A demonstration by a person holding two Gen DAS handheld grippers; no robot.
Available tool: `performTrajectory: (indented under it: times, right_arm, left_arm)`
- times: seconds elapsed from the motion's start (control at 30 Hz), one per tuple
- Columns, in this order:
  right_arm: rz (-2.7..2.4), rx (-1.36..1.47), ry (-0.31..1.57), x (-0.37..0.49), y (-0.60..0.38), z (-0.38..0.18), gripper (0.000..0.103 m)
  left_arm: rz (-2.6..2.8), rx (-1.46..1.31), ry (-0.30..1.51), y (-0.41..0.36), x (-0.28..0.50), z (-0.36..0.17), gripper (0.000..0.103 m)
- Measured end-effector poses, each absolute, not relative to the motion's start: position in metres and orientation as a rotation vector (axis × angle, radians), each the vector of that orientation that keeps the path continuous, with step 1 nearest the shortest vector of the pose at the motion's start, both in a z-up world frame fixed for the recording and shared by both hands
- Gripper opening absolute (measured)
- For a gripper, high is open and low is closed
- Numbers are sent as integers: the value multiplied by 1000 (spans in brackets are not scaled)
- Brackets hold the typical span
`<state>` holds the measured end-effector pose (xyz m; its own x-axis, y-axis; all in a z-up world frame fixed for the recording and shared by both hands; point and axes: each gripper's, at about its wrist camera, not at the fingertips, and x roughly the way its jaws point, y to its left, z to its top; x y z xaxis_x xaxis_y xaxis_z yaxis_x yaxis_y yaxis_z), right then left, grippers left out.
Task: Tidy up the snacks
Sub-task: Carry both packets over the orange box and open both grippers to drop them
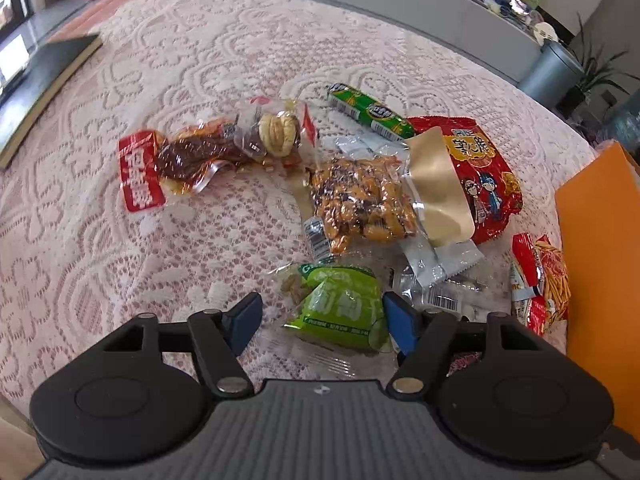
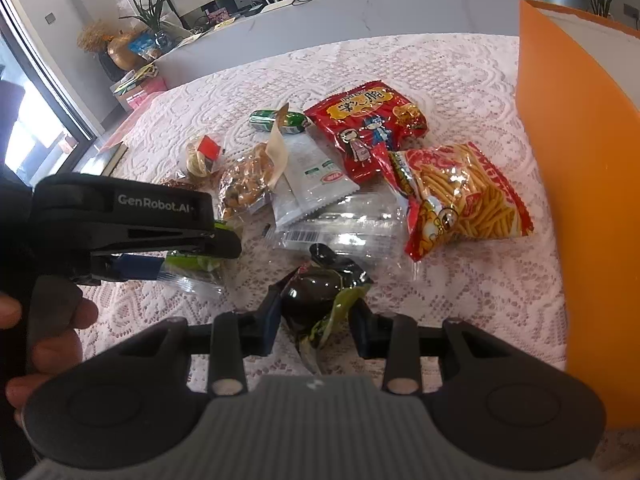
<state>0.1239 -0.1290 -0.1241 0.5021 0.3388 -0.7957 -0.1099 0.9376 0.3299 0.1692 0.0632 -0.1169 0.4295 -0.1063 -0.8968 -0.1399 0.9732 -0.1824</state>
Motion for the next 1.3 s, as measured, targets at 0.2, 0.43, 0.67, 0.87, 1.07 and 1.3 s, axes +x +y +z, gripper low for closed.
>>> performTrajectory:
  times: [0.2, 0.43, 0.67, 0.87, 1.07, 1.3]
  right_arm:
    - [272, 266, 1011, 122, -130, -123, 35]
    - [273, 275, 966, 112, -133, -105, 35]
    - [262, 294, 875, 91, -148, -66, 34]
    - [215, 258, 760, 66, -173, -20, 34]
    - [143, 215, 686, 40, -217, 20, 34]
    - [79, 130, 687, 22, -274, 53, 34]
  left_arm:
    - [-10, -155, 1091, 53, 162, -109, 47]
    - [-44, -164, 1060, 51, 145, -88, 44]
    - [-98, -192, 1002, 44, 122, -50, 43]
    - [-167, -191, 910, 23, 104, -10, 43]
    - [-327, -116, 854, -26, 94, 18, 43]
    - [-534, 38, 827, -99, 93, 35, 43]
